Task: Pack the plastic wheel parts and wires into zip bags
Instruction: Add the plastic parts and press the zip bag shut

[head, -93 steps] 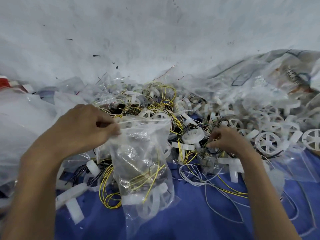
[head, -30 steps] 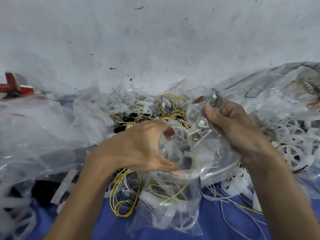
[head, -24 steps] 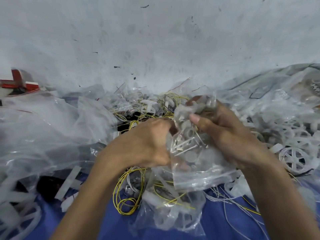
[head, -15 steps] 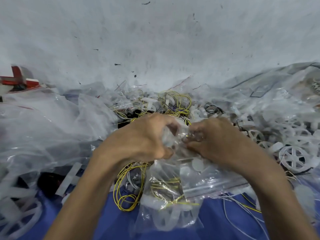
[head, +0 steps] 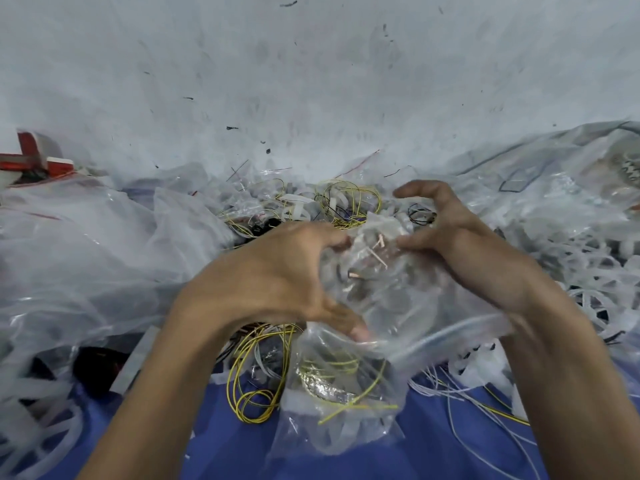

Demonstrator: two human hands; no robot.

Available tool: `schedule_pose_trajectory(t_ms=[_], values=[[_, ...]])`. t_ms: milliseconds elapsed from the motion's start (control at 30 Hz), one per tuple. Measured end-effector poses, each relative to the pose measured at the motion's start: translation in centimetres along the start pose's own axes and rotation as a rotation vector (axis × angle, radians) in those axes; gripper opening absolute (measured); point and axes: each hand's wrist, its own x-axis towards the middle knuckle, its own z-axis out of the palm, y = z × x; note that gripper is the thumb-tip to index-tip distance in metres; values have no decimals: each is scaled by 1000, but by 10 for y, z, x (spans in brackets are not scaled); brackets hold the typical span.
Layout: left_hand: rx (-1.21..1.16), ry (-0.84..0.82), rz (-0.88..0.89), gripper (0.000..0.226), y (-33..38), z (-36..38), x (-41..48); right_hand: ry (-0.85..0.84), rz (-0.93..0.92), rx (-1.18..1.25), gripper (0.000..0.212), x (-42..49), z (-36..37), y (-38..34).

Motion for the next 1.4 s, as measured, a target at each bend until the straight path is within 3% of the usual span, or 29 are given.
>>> schedule_pose_trajectory(t_ms=[133,233,300,333,367,400,467,533,600,667,733,933,1033,1167,1267,1400], values=[[65,183,116,32,3,6,2,-107,4,183,46,-1,-1,-3],[-47,89,142,29,-1,0,2,-291,-120,414,43,-18,-12,-10],[-232,-75,142,57,0,-5,-5,-383,-251,133,46,-28,-20,-10],[-342,-117,69,54,-1,-6,-9,-376,-301,-90,33,-29,-21,-6],[-392,-149,5,44,-1,-6,-13,-322,-339,-299,19,-28,-18,-5],[-393,-171,-69,40,-1,-6,-15,-219,-395,-477,19,-27,-14,-3],[-358,-142,-145,61,-2,-7,-16,-28,-526,-658,21,-22,-3,-3],[-324,-88,-72,73,-5,-8,-14,64,-591,-673,23,-22,4,-6],[-282,-76,30,75,-5,-11,-10,117,-570,-559,24,-22,5,-7],[-288,-56,55,57,-8,-14,-9,149,-536,-388,24,-21,8,-7],[-322,-68,63,45,-8,-15,-9,142,-517,-369,22,-18,17,-4],[-229,28,-87,59,-9,-12,-5,-35,-437,-651,28,-10,19,10],[-118,36,-187,50,-10,-11,-3,-158,-401,-788,39,-11,3,13],[-17,40,-196,55,-7,-5,-2,-178,-386,-868,42,-15,-5,12],[-68,78,-224,45,-4,-7,-2,-152,-326,-857,30,-18,-9,6],[-164,-9,-192,24,-2,-8,-1,-163,-221,-1005,23,-26,-5,-3]])
